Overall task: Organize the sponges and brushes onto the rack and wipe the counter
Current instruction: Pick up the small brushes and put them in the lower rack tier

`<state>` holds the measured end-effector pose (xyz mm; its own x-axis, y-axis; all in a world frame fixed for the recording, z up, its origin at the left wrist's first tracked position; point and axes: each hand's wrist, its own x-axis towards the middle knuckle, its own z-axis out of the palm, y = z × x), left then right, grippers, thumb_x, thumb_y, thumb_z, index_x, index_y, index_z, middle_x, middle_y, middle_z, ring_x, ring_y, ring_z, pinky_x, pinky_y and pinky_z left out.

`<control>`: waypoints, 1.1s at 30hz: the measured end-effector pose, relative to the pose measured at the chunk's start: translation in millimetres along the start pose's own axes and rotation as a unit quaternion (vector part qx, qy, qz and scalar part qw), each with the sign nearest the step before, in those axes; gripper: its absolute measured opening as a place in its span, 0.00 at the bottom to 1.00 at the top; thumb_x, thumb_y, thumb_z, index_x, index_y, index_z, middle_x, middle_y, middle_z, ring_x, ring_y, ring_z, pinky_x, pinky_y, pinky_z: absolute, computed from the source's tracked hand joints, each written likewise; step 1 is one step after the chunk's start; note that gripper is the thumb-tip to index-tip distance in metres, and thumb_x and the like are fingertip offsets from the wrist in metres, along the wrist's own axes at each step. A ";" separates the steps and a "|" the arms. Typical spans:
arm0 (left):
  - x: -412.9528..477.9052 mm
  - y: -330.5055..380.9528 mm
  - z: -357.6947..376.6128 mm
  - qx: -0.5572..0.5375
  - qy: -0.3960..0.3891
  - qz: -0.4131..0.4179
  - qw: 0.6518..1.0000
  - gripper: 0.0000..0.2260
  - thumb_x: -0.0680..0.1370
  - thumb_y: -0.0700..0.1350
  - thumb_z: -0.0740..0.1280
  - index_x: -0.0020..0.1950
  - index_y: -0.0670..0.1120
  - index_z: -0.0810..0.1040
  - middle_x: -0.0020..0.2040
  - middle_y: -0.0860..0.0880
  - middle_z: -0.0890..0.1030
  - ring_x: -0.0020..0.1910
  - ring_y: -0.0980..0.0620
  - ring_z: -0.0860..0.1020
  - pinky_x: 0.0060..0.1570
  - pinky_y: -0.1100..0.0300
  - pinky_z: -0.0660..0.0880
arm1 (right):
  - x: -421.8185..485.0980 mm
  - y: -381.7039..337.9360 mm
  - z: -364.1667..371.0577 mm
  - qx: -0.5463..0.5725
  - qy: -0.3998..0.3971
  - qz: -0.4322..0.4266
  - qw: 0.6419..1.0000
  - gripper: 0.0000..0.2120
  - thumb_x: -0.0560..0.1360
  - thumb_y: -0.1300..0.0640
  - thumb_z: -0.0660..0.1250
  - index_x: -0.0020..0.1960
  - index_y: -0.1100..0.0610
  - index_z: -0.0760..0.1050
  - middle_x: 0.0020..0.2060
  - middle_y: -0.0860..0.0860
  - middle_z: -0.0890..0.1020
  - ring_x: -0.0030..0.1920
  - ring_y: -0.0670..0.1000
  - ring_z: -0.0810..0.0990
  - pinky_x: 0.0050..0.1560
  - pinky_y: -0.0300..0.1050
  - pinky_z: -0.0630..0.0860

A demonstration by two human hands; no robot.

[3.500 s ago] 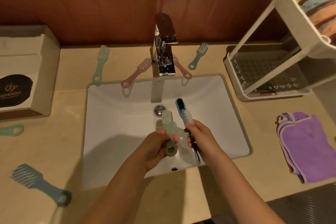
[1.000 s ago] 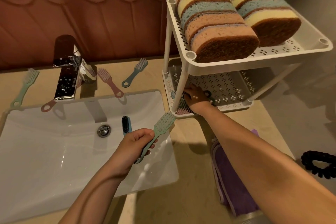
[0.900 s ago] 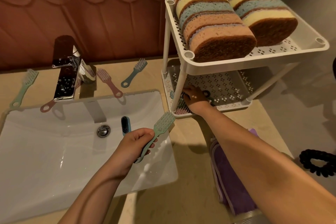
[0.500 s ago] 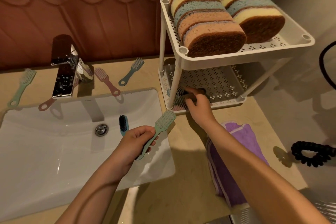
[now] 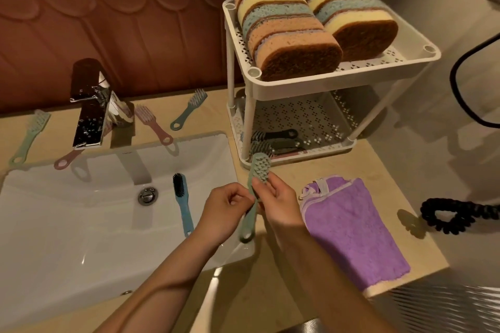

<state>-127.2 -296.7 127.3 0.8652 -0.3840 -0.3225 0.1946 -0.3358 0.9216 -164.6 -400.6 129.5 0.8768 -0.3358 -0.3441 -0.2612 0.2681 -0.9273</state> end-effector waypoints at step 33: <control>92.1 32.0 -17.5 0.363 0.109 0.217 0.900 0.11 0.79 0.53 0.61 0.59 0.51 0.75 0.46 0.47 0.84 0.44 0.45 0.81 0.41 0.51 0.76 | 138.0 -37.4 -54.6 -0.506 0.049 -0.159 0.846 0.16 0.76 0.58 0.65 0.63 0.57 0.75 0.60 0.58 0.77 0.58 0.57 0.76 0.57 0.46 0.71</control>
<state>-33.2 -327.8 130.9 0.8725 -0.4630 0.1558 -0.4674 -0.6985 0.5419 -55.8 -506.3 108.6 0.9434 -0.3313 -0.0174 -0.2726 -0.7439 -0.6102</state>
